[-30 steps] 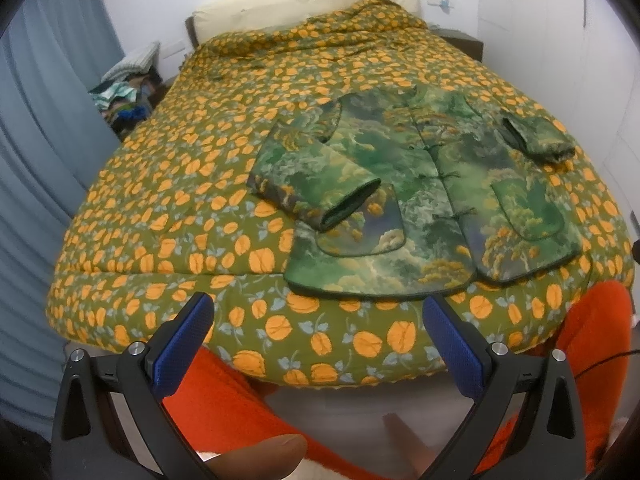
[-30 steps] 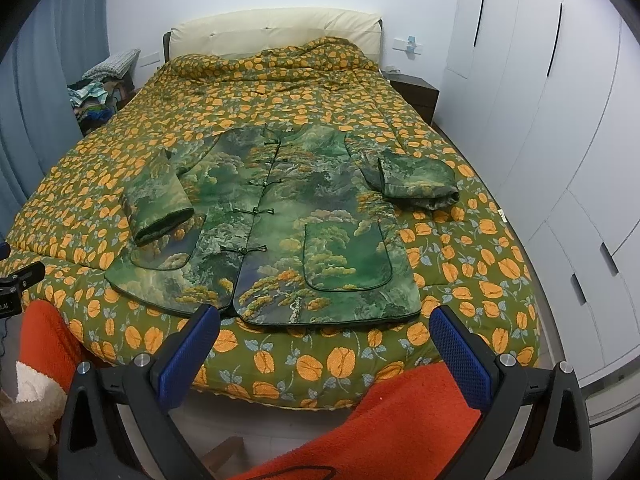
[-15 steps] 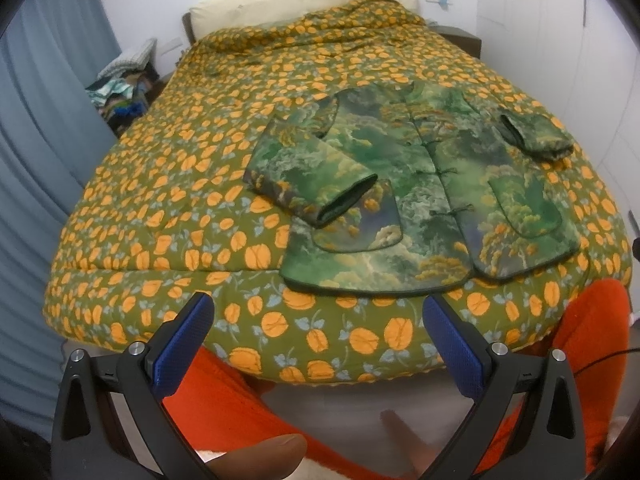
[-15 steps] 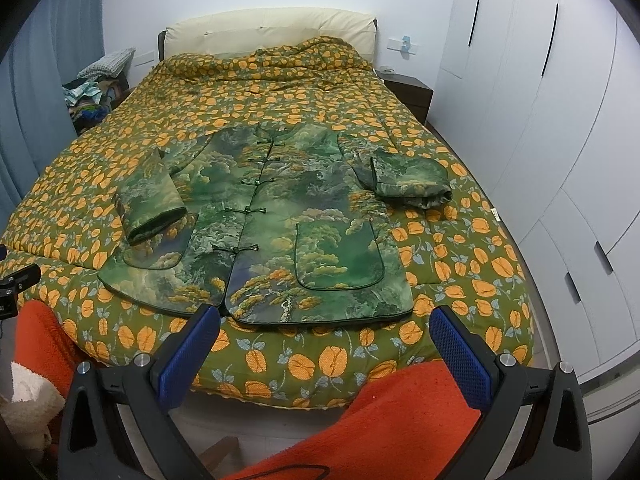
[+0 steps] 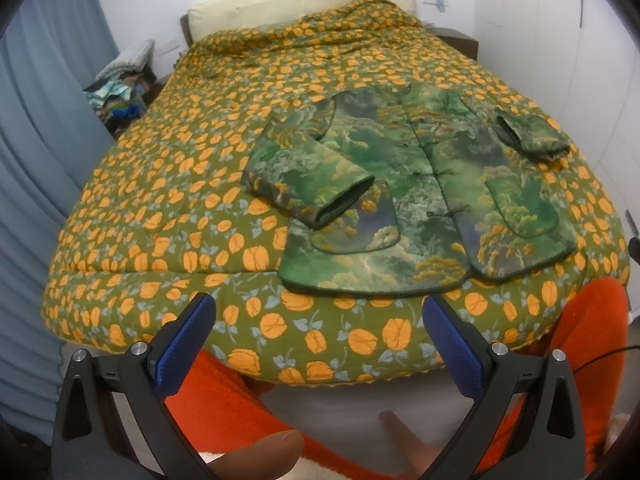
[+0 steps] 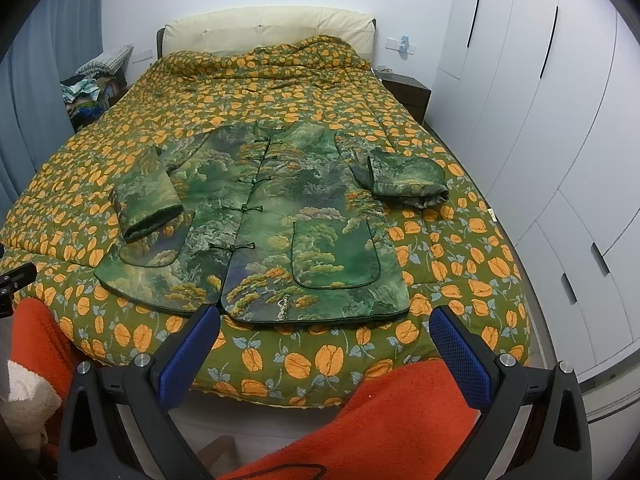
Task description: Fold large clothes
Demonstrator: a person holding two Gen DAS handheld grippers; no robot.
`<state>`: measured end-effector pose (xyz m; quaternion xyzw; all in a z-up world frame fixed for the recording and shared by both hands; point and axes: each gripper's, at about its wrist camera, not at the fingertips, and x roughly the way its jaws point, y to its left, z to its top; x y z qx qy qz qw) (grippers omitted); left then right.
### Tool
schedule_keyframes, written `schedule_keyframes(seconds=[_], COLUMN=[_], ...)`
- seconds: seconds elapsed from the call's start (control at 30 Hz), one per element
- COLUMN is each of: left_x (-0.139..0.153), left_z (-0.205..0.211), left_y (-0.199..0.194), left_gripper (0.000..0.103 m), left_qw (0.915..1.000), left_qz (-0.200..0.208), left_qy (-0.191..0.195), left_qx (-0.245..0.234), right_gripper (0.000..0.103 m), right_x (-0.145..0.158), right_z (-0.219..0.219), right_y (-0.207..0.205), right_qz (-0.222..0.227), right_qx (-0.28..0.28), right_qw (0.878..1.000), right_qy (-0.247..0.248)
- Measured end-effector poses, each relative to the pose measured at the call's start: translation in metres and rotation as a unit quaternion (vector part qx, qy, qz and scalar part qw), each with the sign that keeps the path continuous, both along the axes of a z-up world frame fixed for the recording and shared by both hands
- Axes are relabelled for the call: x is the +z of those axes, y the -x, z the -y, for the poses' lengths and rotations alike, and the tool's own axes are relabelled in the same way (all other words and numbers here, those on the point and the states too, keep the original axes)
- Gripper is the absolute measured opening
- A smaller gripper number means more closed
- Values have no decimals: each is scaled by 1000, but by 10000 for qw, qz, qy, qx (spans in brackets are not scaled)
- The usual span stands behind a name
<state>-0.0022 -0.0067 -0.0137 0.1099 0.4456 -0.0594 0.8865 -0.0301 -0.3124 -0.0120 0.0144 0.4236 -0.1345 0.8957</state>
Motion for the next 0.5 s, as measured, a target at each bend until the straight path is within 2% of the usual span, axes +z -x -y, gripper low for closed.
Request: schedule_keyframes(seconds=[0.5], left_x=[-2], left_z=[-3], left_y=[-3], left_gripper=[103], left_qw=[9999], left_qz=[-105], left_qy=[69], left_qx=[20], right_gripper=[103], right_x=[-1], right_z=[2], right_y=[1], right_qz=[-16], right_qx=[-34], right_qw=[10000], right_qy=[-10])
